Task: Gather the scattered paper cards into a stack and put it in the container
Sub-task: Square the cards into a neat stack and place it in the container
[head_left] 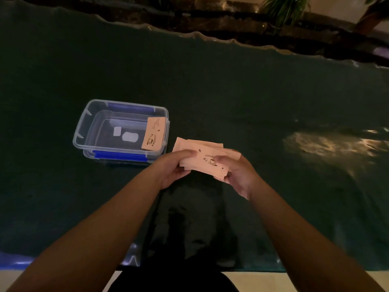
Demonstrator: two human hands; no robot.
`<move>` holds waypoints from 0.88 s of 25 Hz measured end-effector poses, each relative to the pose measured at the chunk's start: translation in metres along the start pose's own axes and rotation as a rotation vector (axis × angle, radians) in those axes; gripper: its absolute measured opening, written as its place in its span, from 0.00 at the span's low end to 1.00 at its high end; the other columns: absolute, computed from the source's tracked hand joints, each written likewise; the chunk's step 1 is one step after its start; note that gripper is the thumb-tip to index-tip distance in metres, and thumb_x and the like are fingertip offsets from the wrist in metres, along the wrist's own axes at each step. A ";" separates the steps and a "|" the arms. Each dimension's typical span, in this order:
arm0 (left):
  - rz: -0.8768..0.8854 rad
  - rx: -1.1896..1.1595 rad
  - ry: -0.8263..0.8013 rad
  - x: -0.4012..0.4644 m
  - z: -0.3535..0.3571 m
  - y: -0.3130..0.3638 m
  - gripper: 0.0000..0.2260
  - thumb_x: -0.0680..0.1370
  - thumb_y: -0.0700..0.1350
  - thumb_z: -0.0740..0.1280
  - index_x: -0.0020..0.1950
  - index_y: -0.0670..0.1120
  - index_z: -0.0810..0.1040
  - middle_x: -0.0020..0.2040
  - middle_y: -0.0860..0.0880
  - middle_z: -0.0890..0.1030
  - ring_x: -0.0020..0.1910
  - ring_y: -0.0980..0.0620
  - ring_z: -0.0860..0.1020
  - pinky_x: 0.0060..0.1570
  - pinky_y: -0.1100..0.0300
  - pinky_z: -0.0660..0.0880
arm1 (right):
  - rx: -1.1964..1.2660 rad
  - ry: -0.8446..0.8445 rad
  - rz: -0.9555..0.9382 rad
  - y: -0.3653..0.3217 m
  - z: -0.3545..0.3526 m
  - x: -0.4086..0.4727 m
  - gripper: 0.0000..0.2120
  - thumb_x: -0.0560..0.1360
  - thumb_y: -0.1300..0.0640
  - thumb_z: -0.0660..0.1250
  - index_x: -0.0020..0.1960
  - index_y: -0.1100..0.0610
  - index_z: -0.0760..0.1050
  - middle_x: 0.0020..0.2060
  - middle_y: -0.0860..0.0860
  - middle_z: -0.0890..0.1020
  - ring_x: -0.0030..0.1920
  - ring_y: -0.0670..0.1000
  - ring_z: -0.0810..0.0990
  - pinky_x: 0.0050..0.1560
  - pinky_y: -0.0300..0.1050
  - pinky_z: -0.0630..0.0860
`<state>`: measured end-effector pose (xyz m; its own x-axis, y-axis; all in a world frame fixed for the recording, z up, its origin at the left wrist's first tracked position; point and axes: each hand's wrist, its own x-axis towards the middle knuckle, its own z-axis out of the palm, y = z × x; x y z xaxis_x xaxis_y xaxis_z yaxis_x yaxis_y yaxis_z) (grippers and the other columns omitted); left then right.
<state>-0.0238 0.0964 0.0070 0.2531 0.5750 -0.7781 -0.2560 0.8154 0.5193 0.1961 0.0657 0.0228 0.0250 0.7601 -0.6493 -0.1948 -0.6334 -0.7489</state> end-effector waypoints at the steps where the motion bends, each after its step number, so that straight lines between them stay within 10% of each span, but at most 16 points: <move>1: 0.005 0.009 -0.004 0.004 0.000 0.004 0.19 0.74 0.42 0.79 0.63 0.45 0.81 0.49 0.47 0.91 0.59 0.46 0.85 0.55 0.52 0.84 | 0.006 0.015 -0.004 -0.002 0.001 0.002 0.24 0.76 0.63 0.75 0.70 0.57 0.75 0.61 0.58 0.87 0.63 0.60 0.84 0.57 0.59 0.82; 9: 0.045 0.054 0.147 0.031 0.017 0.015 0.25 0.67 0.53 0.83 0.60 0.49 0.79 0.57 0.49 0.85 0.55 0.51 0.78 0.56 0.51 0.67 | 0.003 0.084 -0.038 -0.017 0.004 0.032 0.16 0.78 0.60 0.75 0.65 0.58 0.81 0.57 0.55 0.90 0.60 0.56 0.87 0.64 0.57 0.81; 16: 0.041 0.057 0.210 0.051 0.024 0.021 0.34 0.70 0.53 0.82 0.71 0.44 0.75 0.65 0.46 0.82 0.66 0.47 0.77 0.75 0.48 0.69 | -0.185 0.122 0.019 -0.022 -0.005 0.070 0.14 0.74 0.52 0.79 0.58 0.52 0.83 0.52 0.50 0.90 0.55 0.54 0.88 0.60 0.56 0.83; 22: 0.026 0.111 0.236 0.061 0.025 0.026 0.25 0.75 0.47 0.80 0.69 0.46 0.76 0.58 0.45 0.85 0.56 0.47 0.83 0.62 0.50 0.82 | -0.207 0.164 0.160 -0.005 -0.005 0.091 0.20 0.72 0.48 0.79 0.60 0.52 0.80 0.54 0.50 0.88 0.56 0.51 0.85 0.55 0.53 0.82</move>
<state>0.0088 0.1545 -0.0184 0.0198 0.5746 -0.8182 -0.1521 0.8106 0.5655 0.2042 0.1378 -0.0329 0.1716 0.6256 -0.7610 -0.0055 -0.7719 -0.6358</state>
